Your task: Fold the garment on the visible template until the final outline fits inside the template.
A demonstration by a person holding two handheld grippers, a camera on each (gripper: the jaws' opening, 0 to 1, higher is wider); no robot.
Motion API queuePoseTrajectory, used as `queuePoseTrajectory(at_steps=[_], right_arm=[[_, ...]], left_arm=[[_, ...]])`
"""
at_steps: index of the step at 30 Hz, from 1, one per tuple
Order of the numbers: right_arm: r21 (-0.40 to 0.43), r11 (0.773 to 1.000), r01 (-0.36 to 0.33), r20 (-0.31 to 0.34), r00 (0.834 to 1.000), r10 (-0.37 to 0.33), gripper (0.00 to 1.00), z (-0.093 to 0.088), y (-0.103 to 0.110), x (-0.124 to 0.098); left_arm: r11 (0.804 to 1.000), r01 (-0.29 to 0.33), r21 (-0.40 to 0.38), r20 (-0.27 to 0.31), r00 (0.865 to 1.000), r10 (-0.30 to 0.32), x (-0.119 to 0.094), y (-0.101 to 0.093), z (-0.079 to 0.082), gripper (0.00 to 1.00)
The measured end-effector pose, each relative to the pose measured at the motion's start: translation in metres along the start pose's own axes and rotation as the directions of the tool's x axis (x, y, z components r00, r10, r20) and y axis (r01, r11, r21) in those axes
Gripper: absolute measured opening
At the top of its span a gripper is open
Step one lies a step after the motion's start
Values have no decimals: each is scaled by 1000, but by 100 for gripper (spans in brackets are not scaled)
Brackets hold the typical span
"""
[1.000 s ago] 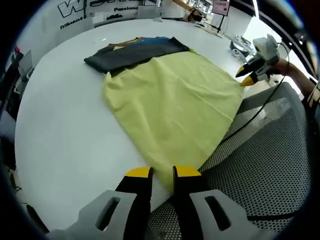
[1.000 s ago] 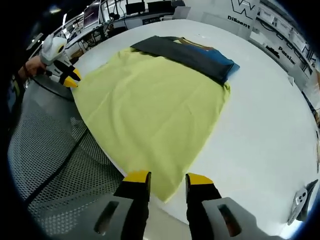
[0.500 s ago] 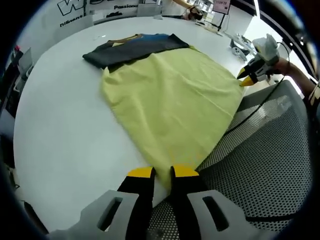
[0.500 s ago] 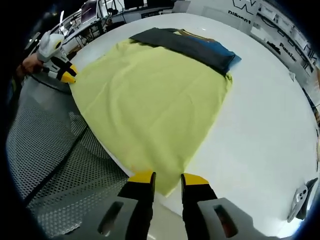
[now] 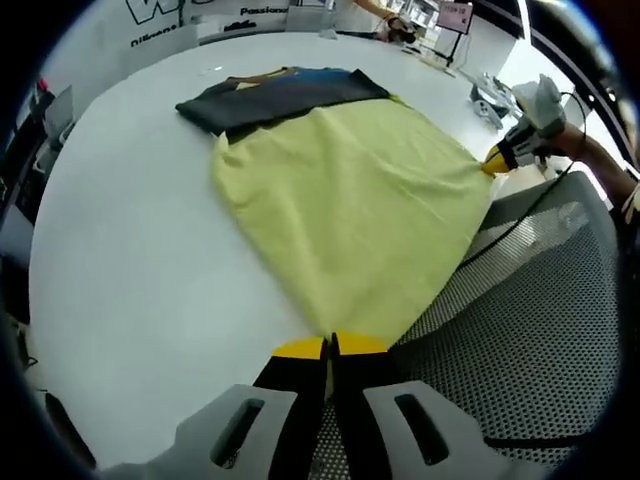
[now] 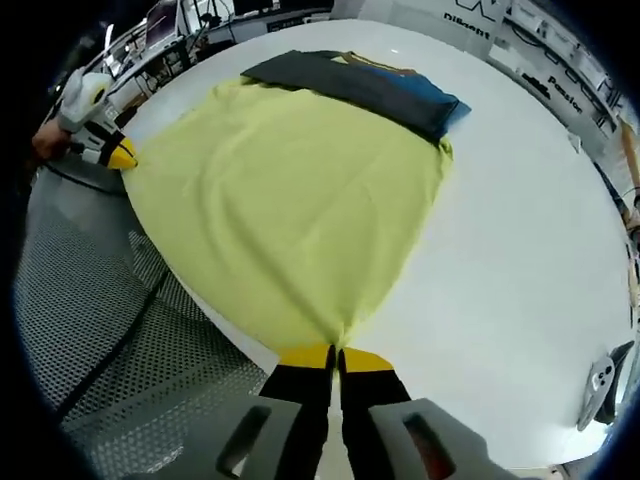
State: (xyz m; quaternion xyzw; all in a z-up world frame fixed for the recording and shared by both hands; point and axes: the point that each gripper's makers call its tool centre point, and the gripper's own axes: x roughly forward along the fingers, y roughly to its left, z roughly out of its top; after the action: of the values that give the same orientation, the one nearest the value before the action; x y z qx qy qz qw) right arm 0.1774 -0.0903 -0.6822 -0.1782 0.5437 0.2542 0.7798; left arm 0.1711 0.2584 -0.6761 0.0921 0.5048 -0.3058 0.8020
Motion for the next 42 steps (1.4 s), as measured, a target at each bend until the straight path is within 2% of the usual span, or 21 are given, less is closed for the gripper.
queuePoseTrajectory(at_steps=[2,3,5,8,16,20,25,30,32,34,36,40,42], right_arm=[[6,1000,-9,14,1000,9,0,1,1,-4],[42,998,-56,47,997,54,0,5,5,-13],[69,994,-79,63,995,75,0,7,6,-19],[69,992,-104,80,992,99,0,13,8,-34],[64,993,-103,166,982,91,0,35,6,-62],[68,994,-83,209,976,67,0,47,1,-72],[67,997,-43,277,961,23,0,63,-7,-80],[84,996,-14,317,948,-14,0,72,-13,-85],[96,995,4,340,940,-36,0,77,-17,-87],[107,994,11,361,931,-49,0,81,-20,-88],[117,993,26,388,919,-70,0,87,-25,-90],[155,987,51,444,889,-115,0,97,-35,-94],[167,984,62,463,876,-133,0,101,-39,-95]], left_arm=[[1000,-7,-11,12,1000,7,-5,2,3,0],[1000,-7,-23,20,1000,7,-9,3,5,0],[995,-4,-102,47,999,9,-20,8,10,0],[992,2,-129,54,999,5,-29,11,11,0],[986,19,-166,152,988,7,-52,16,28,0],[979,35,-202,237,972,14,-66,19,44,0],[978,28,-208,340,939,45,-78,26,66,0],[979,8,-202,386,920,72,-81,29,78,0],[978,2,-207,417,905,87,-83,32,84,0],[978,-6,-209,431,897,97,-83,34,87,0],[978,-16,-208,450,886,110,-84,36,92,0],[981,-30,-194,507,853,126,-87,40,107,0],[981,-30,-194,519,845,128,-87,40,110,0]])
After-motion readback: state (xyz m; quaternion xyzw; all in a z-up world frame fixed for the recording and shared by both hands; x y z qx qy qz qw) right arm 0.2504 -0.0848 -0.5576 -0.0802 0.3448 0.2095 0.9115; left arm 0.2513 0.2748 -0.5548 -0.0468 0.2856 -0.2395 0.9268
